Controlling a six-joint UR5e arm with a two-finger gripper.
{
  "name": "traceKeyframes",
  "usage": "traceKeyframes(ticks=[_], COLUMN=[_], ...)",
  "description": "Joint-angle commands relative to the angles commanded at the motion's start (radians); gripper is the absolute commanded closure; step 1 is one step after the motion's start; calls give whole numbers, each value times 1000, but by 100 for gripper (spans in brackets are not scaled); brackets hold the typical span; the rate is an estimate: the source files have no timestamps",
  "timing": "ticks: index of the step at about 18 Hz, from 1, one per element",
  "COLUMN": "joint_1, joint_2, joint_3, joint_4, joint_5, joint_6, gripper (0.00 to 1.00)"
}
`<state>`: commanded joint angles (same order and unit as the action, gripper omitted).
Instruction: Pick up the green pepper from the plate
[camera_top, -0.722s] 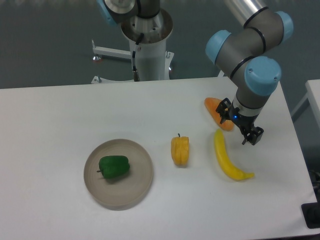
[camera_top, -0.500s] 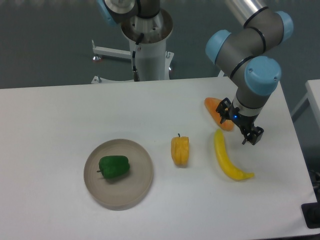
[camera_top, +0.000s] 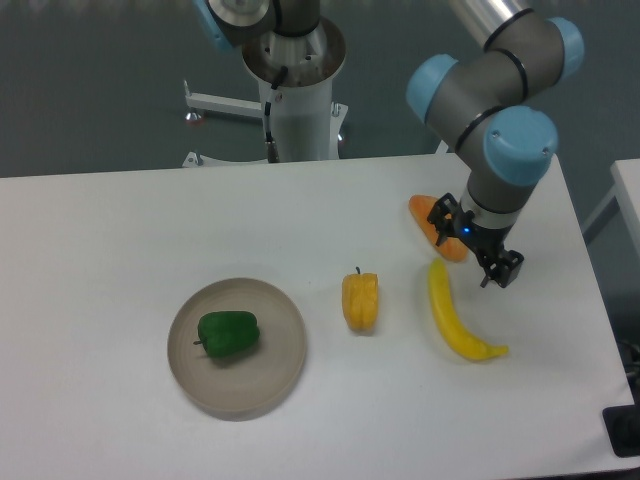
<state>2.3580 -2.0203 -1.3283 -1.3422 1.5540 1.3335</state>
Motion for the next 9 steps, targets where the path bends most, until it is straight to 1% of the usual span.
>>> traceKeyframes(ticks=[4, 8, 9], joint_1=[-104, -209, -232], joint_2=[-1, -17, -26], joint_3=[-5, 4, 4], joint_4=[6, 14, 34], joint_5=[-5, -44, -48], joint_6=[-108, -284, -302], gripper=[0, 0, 0])
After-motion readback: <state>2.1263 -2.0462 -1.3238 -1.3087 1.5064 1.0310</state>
